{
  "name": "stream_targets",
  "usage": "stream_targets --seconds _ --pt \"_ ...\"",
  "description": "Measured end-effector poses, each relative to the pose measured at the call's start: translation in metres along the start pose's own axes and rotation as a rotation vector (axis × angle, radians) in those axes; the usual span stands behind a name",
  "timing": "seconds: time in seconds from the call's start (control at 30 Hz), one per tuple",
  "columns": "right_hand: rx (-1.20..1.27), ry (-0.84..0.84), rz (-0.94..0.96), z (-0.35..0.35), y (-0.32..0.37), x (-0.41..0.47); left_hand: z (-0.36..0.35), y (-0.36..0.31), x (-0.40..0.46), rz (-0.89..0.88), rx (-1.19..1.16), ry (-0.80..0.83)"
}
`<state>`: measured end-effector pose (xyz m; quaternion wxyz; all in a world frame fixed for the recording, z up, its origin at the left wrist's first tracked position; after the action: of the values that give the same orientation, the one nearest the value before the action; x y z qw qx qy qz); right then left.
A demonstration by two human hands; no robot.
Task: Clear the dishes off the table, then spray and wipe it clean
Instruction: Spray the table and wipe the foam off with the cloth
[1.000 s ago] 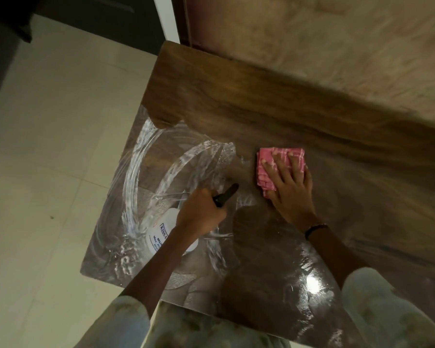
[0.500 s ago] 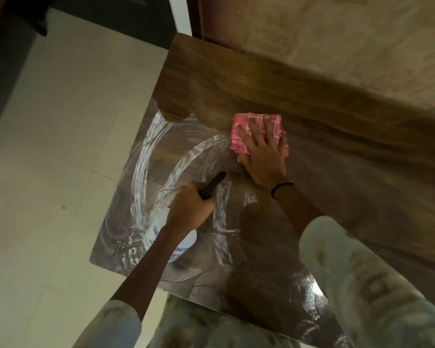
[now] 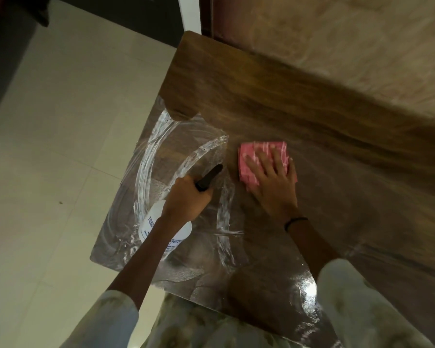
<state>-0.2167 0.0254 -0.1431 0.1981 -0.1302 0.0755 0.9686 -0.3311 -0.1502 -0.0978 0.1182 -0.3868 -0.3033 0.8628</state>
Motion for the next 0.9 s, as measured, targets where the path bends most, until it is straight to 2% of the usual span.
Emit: stream_targets --seconds 0.13,0.67,0.9 --pt "0.094 0.015 -0.123 0.017 0.026 0.059 0.004 0.006 -0.001 0.047 -0.028 -0.014" --pt "0.063 -0.021 -0.060 0.008 0.041 0.041 0.043 0.006 0.014 0.122 -0.105 -0.118" --pt "0.071 -0.011 -0.121 0.020 0.059 0.090 0.062 0.019 0.029 0.091 -0.107 -0.163"
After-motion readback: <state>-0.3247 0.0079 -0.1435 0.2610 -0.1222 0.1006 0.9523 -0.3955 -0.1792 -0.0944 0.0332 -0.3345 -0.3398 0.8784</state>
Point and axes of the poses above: each hand's wrist, its own x-axis towards the middle knuckle, its own z-axis out of the back of the hand, y = z × x, the point moved 6 cm from there along x, towards the middle knuckle, and after that the axes turned 2 degrees about -z, right-handed, at the moved point
